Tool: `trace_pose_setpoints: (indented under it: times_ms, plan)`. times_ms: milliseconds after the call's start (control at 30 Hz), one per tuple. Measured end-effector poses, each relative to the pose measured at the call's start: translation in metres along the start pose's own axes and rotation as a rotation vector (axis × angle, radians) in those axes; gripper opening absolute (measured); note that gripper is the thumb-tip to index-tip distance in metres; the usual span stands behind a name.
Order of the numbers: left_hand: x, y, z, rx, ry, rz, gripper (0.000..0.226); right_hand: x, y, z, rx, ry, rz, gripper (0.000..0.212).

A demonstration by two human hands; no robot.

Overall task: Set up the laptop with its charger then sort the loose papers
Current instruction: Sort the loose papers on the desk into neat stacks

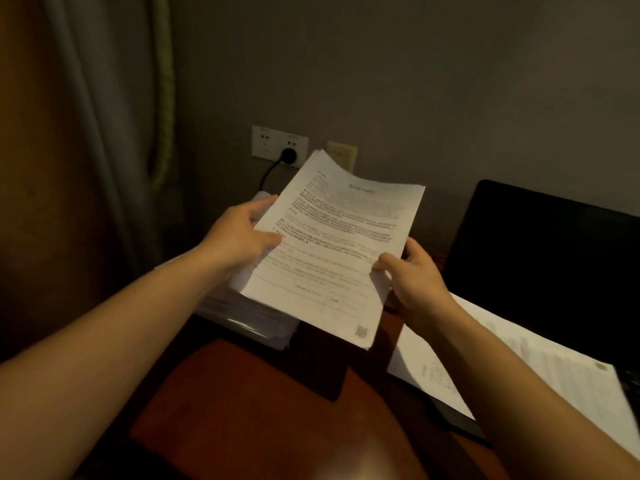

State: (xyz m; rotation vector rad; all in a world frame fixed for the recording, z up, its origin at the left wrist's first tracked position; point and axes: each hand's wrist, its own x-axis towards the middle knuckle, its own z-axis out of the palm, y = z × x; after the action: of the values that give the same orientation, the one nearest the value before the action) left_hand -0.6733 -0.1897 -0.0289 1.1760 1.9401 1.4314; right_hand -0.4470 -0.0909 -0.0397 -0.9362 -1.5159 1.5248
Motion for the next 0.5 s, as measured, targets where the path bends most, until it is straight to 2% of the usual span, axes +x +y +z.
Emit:
trace_pose_setpoints:
  times_ms: [133,200,300,367,433,500]
  plan:
    - [0.022,-0.021,-0.032,0.205,0.039,-0.029,0.070,0.024,0.013,0.042,-0.040,-0.042,0.093,0.047]
    - [0.031,-0.031,-0.046,0.318,0.051,-0.041,0.075,0.031,0.019,0.061,-0.042,-0.063,0.119,0.056]
    - [0.037,-0.045,-0.059,0.463,0.051,-0.044,0.079,0.037,0.029,0.080,-0.152,-0.062,0.054,0.074]
    - [0.038,-0.055,-0.059,0.576,0.063,-0.058,0.065,0.035,0.035,0.087,-0.455,-0.044,-0.036,0.075]
    - [0.037,-0.067,-0.054,0.690,0.058,-0.074,0.044,0.033,0.042,0.090,-0.885,-0.052,-0.120,0.059]
    - [0.038,-0.076,-0.050,0.756,0.049,-0.063,0.030,0.032,0.049,0.092,-1.169,-0.077,-0.130,0.051]
